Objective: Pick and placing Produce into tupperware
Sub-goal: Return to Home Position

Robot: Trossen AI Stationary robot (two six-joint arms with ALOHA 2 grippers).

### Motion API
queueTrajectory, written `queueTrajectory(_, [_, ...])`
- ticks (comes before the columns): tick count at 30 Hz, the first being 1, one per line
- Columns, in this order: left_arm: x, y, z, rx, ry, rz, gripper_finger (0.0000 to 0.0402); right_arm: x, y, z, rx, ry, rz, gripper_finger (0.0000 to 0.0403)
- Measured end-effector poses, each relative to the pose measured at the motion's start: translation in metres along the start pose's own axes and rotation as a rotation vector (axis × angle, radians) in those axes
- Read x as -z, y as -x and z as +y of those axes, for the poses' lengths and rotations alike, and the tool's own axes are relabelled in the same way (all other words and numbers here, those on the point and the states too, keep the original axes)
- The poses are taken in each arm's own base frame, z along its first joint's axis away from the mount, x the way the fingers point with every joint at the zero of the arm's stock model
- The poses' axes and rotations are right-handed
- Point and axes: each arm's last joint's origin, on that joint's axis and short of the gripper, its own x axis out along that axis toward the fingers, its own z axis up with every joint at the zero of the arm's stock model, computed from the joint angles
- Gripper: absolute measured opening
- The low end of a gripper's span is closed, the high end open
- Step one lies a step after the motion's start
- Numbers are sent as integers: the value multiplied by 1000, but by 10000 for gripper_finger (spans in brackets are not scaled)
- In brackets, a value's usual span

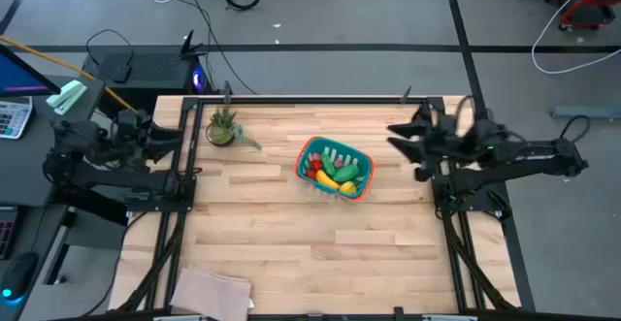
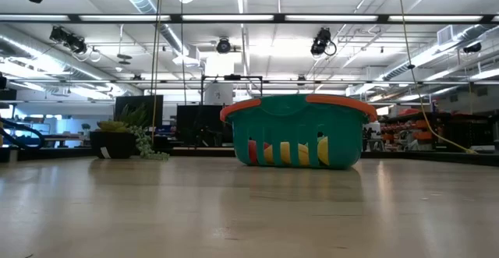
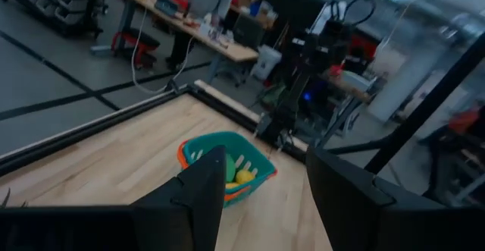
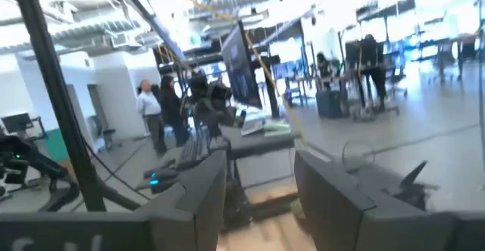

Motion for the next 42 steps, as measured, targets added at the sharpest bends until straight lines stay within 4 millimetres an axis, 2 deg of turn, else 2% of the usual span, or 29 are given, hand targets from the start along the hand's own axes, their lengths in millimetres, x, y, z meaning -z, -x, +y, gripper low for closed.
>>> queueTrajectory(2, [1,10,5,11,7,-28,190,-6,14,-2,11,19,2,166])
queueTrajectory(6, [5,25,14,31,22,-83,190,-5,35,-8,29,-10,72,166])
queueTrajectory(10, [10,19,14,18,16,-72,190,9,41,-11,43,-34,110,166])
queueTrajectory(17, [35,-24,10,39,10,-122,190,47,37,-21,160,-68,135,166])
queueTrajectory(26, [88,-78,18,94,67,-203,190,82,37,-27,157,-139,150,166])
queueTrajectory(34, [125,-98,30,119,127,-183,188,116,41,-33,163,-175,213,166])
queueTrajectory(37, [130,-101,32,118,126,-182,183,118,43,-34,161,-178,210,166])
queueTrajectory(42, [130,-100,32,122,125,-191,174,110,51,-34,138,-135,172,166])
